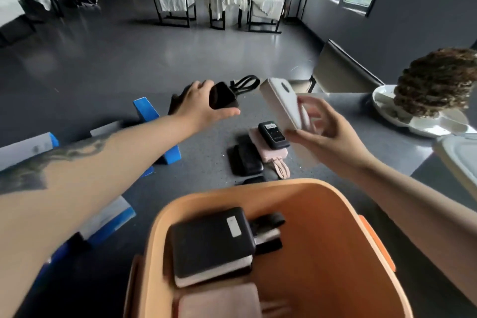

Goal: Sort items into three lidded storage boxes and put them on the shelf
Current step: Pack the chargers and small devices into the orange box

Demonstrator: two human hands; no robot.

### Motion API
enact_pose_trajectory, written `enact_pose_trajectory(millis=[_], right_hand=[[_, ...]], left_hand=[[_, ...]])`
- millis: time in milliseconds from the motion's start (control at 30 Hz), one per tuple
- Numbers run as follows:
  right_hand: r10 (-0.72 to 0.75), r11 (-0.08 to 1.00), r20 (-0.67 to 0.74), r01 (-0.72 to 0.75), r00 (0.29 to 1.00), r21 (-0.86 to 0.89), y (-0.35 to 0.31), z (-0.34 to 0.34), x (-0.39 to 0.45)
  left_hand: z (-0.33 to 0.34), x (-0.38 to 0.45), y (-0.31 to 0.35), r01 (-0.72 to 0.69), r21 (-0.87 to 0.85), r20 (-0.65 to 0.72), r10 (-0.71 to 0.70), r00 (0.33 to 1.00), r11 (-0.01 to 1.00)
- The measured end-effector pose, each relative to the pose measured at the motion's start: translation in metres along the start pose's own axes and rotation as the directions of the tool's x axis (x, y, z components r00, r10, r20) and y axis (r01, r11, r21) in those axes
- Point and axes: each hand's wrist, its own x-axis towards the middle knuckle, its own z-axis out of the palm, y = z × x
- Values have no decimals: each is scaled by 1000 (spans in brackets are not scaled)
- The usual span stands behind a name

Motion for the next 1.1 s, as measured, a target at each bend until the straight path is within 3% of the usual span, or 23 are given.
enact_pose_trajectory(millis=[67, 167, 267, 400, 533, 600, 800, 933, 1100], right_hand=[[-55, 995, 113, 65, 992, -82, -6, -16, -34], [-17, 959, 272, 92, 962, -267, -10, -30, -82], [15, 900, 318, 126, 948, -417, -11, -31, -123], [64, 697, 408, 252, 911, -671, -16, -26, -149], [172, 461, 379, 266, 909, -847, -19, -20, -156], [187, 403, 375, 278, 908, -872, -19, -14, -156], [296, 374, 319, 199, 900, -906, 0, 17, -151], [393, 419, 287, 107, 874, -901, 23, 31, -151], [534, 415, 320, 87, 783, -906, 36, 39, -148]], left_hand=[[-20, -27, 14, -8, -39, -47, 6, 999, 999], [-42, -77, 31, -1, -88, -92, -7, 996, 996], [-52, -122, 41, 9, -192, -80, -25, 996, 981], [-49, -169, 57, 0, -284, -92, -27, 995, 959], [-34, -198, 70, -11, -312, -63, -9, 998, 950], [-27, -205, 74, -1, -321, -31, -9, 999, 947], [-13, -215, 77, -10, -257, -16, 6, 1000, 966], [-9, -216, 72, -4, -270, 11, 8, 1000, 963], [-4, -214, 66, -16, -280, 35, 27, 999, 960]])
